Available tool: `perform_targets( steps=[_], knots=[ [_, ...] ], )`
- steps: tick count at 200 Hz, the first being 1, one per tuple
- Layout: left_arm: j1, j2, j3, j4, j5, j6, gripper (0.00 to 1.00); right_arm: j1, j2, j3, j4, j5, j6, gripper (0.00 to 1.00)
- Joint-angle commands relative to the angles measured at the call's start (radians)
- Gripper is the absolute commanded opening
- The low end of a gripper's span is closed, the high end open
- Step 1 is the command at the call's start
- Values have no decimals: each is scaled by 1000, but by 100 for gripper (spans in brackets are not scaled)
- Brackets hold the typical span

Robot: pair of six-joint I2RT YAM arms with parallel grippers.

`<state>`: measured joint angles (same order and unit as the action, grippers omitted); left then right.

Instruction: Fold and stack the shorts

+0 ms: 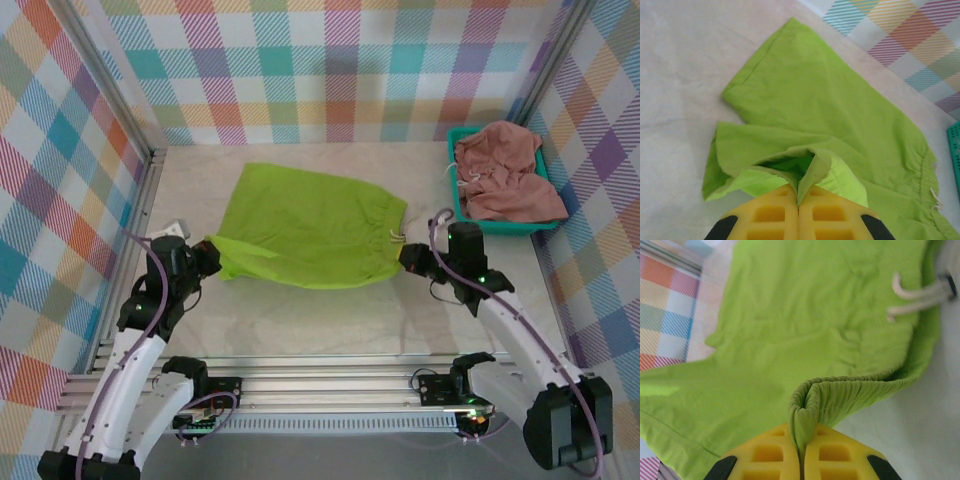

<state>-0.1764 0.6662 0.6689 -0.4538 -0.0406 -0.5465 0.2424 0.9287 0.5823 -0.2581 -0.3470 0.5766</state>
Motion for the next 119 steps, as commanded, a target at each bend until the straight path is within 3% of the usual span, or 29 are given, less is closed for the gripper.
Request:
perform_targets(
  steps=[1, 24, 58, 68, 80, 92, 108, 119],
  knots=[
    [-8, -56, -55, -58, -45, -71, 6, 14, -79, -62, -158, 7, 73, 10],
    [-8, -121, -107, -86, -53, -104, 6, 26, -147, -105, -267, -3, 83, 19],
    [-8, -219, -137, -152, -59, -135, 13, 40, -256, -119, -413, 13, 112, 50],
    [-8, -240, -132, -167, -67, -141, 25, 40, -296, -112, -435, 24, 122, 59],
    [-8, -261, -106, -194, -97, -140, 59, 41, -339, -84, -449, 51, 117, 70],
    [-8, -272, -57, -219, -122, -128, 80, 40, -355, -48, -444, 79, 95, 78],
    [-8, -262, 38, -238, -126, -78, 97, 41, -297, 13, -418, 127, 41, 84],
    [-8, -244, 112, -249, -121, -38, 100, 41, -218, 58, -370, 126, 0, 85]
  ],
)
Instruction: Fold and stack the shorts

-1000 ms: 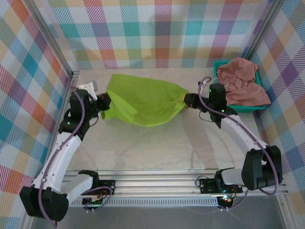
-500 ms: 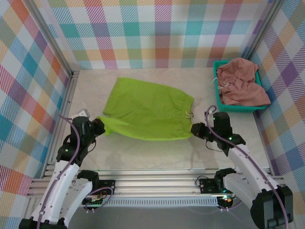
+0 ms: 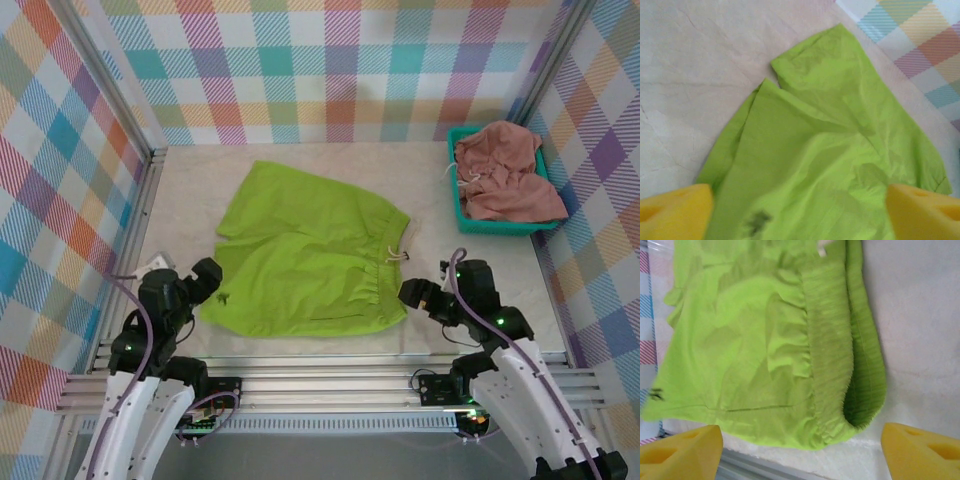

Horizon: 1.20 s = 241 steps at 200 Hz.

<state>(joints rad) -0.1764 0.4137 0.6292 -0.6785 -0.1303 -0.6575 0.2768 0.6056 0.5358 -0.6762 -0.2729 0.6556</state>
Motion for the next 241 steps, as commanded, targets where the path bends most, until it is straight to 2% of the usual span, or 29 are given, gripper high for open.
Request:
perform_targets(
  steps=[1, 29, 34, 54, 69, 101, 128, 184, 241],
  knots=[
    [-8, 11, 158, -24, -30, 76, 100, 7, 105, 106, 54, 49, -83, 85],
    [-8, 85, 255, 27, 91, 137, 100, 7, 390, 255, 213, -22, -126, 88],
    [-8, 110, 254, 50, 127, 133, 100, 7, 447, 286, 238, -39, -130, 92],
    [-8, 221, 180, 174, 264, 82, 100, 6, 673, 414, 317, -86, -132, 95],
    [-14, 308, 97, 287, 304, 49, 100, 4, 847, 516, 353, -114, -146, 96],
    [-36, 447, -43, 482, 280, 27, 100, -12, 1182, 748, 357, -147, -163, 97],
    [-81, 523, -137, 603, 229, 4, 100, -39, 1380, 894, 330, -122, -169, 96],
    [-103, 684, -258, 740, 128, 6, 100, -70, 1591, 1089, 270, -93, -195, 96],
    [-104, 838, -270, 800, 38, 4, 100, -75, 1712, 1281, 170, -28, -214, 97]
  ],
)
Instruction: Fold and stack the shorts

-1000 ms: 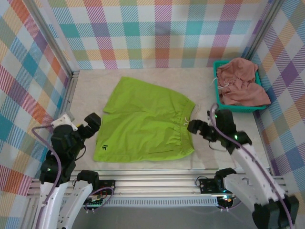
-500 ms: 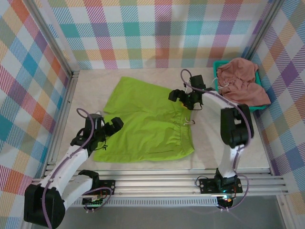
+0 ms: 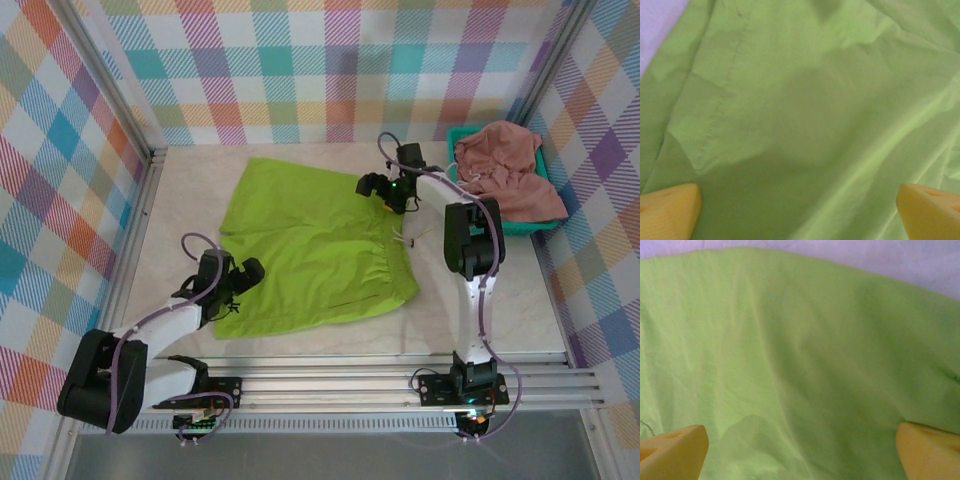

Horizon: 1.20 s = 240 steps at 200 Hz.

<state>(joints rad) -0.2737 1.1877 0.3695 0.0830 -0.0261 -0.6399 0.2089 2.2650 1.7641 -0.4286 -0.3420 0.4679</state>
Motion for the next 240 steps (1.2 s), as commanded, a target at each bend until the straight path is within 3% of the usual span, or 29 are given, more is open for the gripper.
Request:
perform_targets(
  steps=[1, 48, 100, 121, 143, 156, 172, 220, 240],
  knots=[
    [-7, 68, -10, 40, -67, -14, 100, -8, 54, 56, -78, 42, -26, 97],
    [-7, 128, -6, 23, -145, -53, 100, -29, 113, 159, -110, 49, 12, 98],
    [-7, -94, 68, -133, -102, -11, 100, -29, 21, 154, -16, -40, 24, 99],
    [-7, -258, 137, -277, -106, -8, 100, -25, -145, 29, 80, -49, 19, 99],
    [-7, -405, 221, -515, -182, -38, 100, -14, -375, -178, 157, -17, 3, 100],
    [-7, -449, 259, -650, -240, -79, 100, -12, -508, -312, 177, 11, 4, 99],
    [-7, -465, 277, -761, -230, -125, 100, -12, -655, -472, 174, 41, 6, 99],
    [-7, -464, 208, -925, -228, -268, 100, -16, -998, -861, 98, 118, 79, 99],
    [-7, -485, 160, -925, -178, -313, 100, -17, -1109, -989, 61, 145, 106, 99]
  ],
)
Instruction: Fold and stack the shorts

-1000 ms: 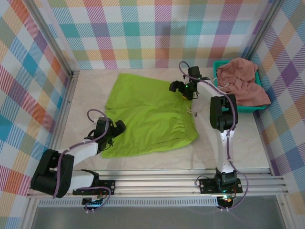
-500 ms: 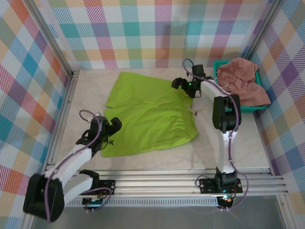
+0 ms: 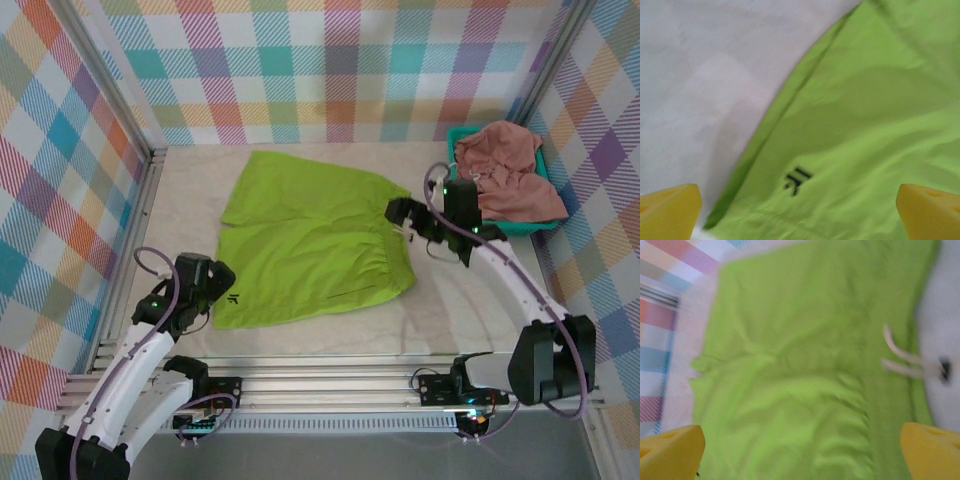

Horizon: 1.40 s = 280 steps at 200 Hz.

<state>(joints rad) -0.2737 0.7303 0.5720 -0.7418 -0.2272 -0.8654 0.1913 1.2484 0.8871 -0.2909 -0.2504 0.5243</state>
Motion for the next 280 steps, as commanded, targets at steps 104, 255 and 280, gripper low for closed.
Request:
perform_targets(
  steps=[104, 255, 280],
  knots=[
    [-7, 120, -191, 76, 143, -94, 78, -18, -180, -348, -93, 28, 93, 83],
    [-7, 86, -200, 183, 163, -55, 6, -18, -37, -360, 19, 13, 108, 67],
    [-7, 77, -184, 180, 172, -49, 5, -18, -33, -370, 36, -13, 125, 66]
  ],
)
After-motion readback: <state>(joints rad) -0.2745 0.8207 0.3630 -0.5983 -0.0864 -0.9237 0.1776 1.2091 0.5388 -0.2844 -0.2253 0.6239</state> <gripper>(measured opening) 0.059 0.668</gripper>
